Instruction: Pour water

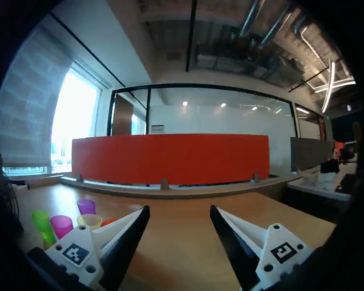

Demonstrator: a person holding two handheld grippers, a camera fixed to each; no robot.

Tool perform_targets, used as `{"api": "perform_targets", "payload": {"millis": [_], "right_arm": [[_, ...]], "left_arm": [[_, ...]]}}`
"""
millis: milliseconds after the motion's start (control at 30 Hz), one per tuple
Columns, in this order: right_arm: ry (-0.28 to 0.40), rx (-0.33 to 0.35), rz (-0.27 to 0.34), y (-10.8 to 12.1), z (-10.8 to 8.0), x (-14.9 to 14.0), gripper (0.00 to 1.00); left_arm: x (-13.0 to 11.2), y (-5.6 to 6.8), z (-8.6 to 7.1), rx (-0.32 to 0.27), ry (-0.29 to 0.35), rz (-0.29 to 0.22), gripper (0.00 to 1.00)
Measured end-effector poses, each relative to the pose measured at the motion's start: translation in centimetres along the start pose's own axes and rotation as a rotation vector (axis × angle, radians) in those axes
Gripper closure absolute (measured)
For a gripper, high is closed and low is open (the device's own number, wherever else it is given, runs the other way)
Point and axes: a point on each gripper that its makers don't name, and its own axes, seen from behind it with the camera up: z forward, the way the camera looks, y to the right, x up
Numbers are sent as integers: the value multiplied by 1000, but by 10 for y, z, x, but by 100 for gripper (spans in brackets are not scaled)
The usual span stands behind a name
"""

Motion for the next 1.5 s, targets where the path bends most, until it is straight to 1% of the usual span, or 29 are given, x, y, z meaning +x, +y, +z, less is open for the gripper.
{"api": "perform_targets", "payload": {"millis": [267, 467, 667, 867, 967, 1167, 1500], "right_arm": [[-2, 5, 19, 1, -1, -15, 2], [1, 1, 40, 7, 0, -18, 2], [-8, -3, 43, 8, 3, -23, 2], [-23, -1, 33, 5, 5, -28, 2], [-29, 0, 19, 3, 6, -30, 2], [-62, 3, -14, -3, 10, -39, 2], [-65, -12, -16, -1, 11, -41, 2]], "left_arm": [[0, 0, 0, 0, 0, 0, 10], [0, 0, 0, 0, 0, 0, 9], [0, 0, -1, 0, 0, 0, 10], [0, 0, -1, 0, 0, 0, 10], [0, 0, -1, 0, 0, 0, 10], [0, 0, -1, 0, 0, 0, 10], [0, 0, 0, 0, 0, 0, 10]]}}
